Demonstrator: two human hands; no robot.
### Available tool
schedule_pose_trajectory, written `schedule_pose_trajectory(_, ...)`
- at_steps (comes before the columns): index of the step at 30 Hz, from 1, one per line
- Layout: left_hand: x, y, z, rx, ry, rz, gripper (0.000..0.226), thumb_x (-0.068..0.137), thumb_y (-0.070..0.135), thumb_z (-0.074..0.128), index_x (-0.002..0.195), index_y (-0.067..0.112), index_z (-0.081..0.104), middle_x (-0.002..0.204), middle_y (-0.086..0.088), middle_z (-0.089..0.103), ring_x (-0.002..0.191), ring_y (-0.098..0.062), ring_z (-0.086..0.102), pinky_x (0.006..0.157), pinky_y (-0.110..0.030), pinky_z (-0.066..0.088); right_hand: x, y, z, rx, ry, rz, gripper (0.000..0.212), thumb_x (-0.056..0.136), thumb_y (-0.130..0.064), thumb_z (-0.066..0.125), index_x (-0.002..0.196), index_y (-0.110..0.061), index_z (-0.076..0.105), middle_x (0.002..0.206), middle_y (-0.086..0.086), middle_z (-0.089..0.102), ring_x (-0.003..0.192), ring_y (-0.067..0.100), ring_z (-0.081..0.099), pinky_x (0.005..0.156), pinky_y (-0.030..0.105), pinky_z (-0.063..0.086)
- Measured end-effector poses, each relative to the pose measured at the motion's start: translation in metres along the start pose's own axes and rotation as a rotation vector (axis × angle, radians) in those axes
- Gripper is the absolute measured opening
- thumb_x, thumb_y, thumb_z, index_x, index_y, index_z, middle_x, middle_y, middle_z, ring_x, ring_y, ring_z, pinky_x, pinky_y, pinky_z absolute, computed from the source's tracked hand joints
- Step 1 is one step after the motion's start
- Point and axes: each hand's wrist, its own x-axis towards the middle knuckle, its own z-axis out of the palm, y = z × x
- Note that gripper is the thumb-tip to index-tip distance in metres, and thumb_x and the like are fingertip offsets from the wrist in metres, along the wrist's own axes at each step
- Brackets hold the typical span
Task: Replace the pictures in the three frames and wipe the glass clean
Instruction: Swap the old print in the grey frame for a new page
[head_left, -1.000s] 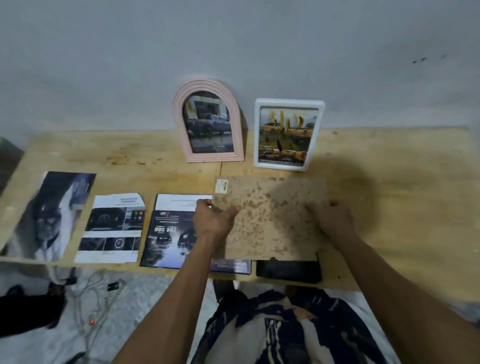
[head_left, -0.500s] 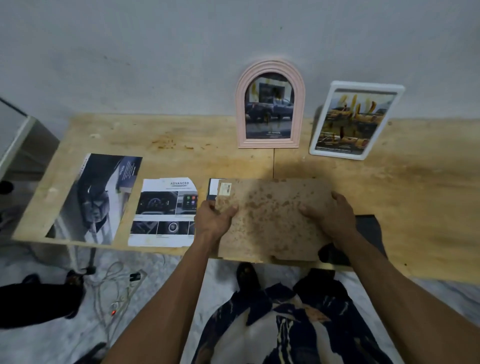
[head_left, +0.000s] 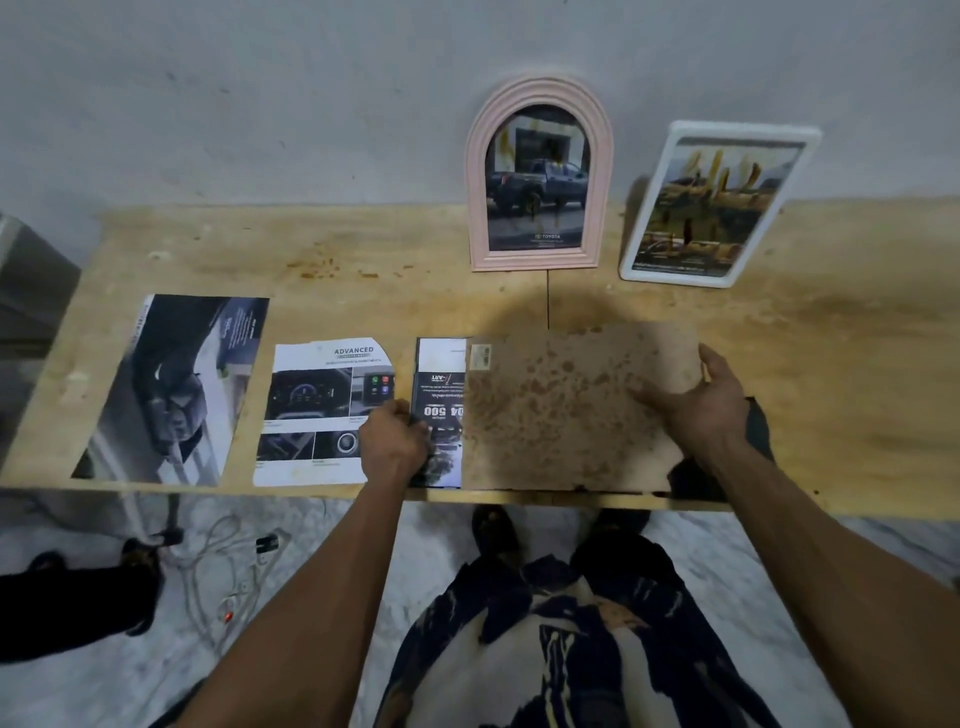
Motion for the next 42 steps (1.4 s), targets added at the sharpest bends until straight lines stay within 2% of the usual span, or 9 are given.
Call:
schedule_pose_trajectory(3,0.003,0.0,-0.003,-0.112,-0.006,-0.068,0.014,0.081,0.005,0.077,0.078,0.017,0.068,0.077,-0.008,0.074,0.071,-0.028,0.072,0.076,-0.049,0.062,0.001,0.003,0.004,-0.013,0.012,0.012,0.114,0.053,-0.055,0.09,0.148,-0.025,0.035,0.134,0.005,0.061,0.116,0.028,0.06,0.094,0.051,0.054)
schedule_pose_trajectory(7,0.002,0.004,-0.009,-0.065,0.017,-0.071,0.016,0.078,0.015,0.085,0.09,0.016,0.074,0.088,-0.003,0.071,0.085,-0.022,0.066,0.083,-0.028,0.051,0.0,0.006,0.012,-0.047,0.034,0.01,0.106,0.059,-0.052,0.089,0.148,-0.026,0.036,0.132,0.004,0.062,0.115,0.028,0.061,0.093,0.051,0.054)
schedule_pose_trajectory(13,0.001,0.005,-0.011,-0.054,0.029,-0.092,0.027,0.074,0.02,0.088,0.099,0.014,0.077,0.1,-0.007,0.076,0.093,-0.025,0.07,0.085,-0.03,0.054,-0.001,0.007,0.023,-0.133,0.042,0.014,0.107,0.065,-0.055,0.085,0.152,-0.028,0.029,0.139,0.006,0.057,0.124,0.033,0.055,0.097,0.053,0.05)
schedule_pose_trajectory(21,0.003,0.005,-0.012,-0.026,0.017,-0.09,0.028,0.072,0.024,0.09,0.096,0.015,0.078,0.097,-0.005,0.077,0.092,-0.025,0.07,0.086,-0.035,0.056,-0.003,0.01,0.031,-0.168,0.027,0.051,0.108,0.065,-0.058,0.083,0.152,-0.024,0.029,0.141,0.007,0.055,0.127,0.033,0.052,0.1,0.048,0.048)
schedule_pose_trajectory(27,0.007,0.002,-0.013,-0.021,0.015,-0.076,0.028,0.074,0.024,0.088,0.099,0.014,0.078,0.099,-0.006,0.076,0.092,-0.023,0.069,0.084,-0.029,0.052,-0.005,0.001,0.051,-0.206,-0.048,0.021,0.088,0.068,-0.055,0.08,0.139,-0.027,0.038,0.123,0.004,0.063,0.113,0.032,0.059,0.084,0.043,0.054)
schedule_pose_trajectory(31,0.01,0.001,-0.013,-0.04,0.007,-0.09,0.023,0.077,0.021,0.086,0.097,0.013,0.078,0.1,-0.007,0.076,0.091,-0.022,0.068,0.088,-0.03,0.052,-0.008,-0.004,0.064,-0.23,-0.03,0.02,0.072,0.069,-0.052,0.079,0.122,-0.022,0.043,0.113,0.005,0.063,0.104,0.032,0.061,0.071,0.033,0.047)
schedule_pose_trajectory(33,0.01,0.001,-0.013,-0.038,0.009,-0.093,0.02,0.08,0.021,0.084,0.098,0.014,0.079,0.101,-0.007,0.076,0.095,-0.024,0.068,0.09,-0.032,0.053,-0.011,-0.006,0.069,-0.237,-0.014,0.033,0.077,0.061,-0.061,0.076,0.119,-0.022,0.042,0.114,0.01,0.059,0.105,0.035,0.058,0.075,0.04,0.053)
schedule_pose_trajectory(36,0.009,0.002,-0.013,-0.033,0.026,-0.091,0.017,0.084,0.023,0.08,0.099,0.015,0.079,0.104,-0.006,0.076,0.101,-0.027,0.067,0.092,-0.033,0.053,-0.013,-0.008,0.075,-0.27,-0.021,0.077,0.089,0.066,-0.058,0.075,0.137,-0.021,0.035,0.129,0.015,0.046,0.118,0.039,0.047,0.093,0.052,0.049)
schedule_pose_trajectory(42,0.004,0.008,-0.013,-0.013,0.028,-0.099,0.011,0.08,0.02,0.075,0.09,0.017,0.08,0.091,-0.003,0.073,0.094,-0.027,0.066,0.088,-0.033,0.054,-0.016,-0.01,0.082,-0.322,-0.038,0.085,0.096,0.078,-0.055,0.07,0.151,-0.02,0.019,0.146,0.015,0.035,0.129,0.04,0.035,0.104,0.046,0.034)
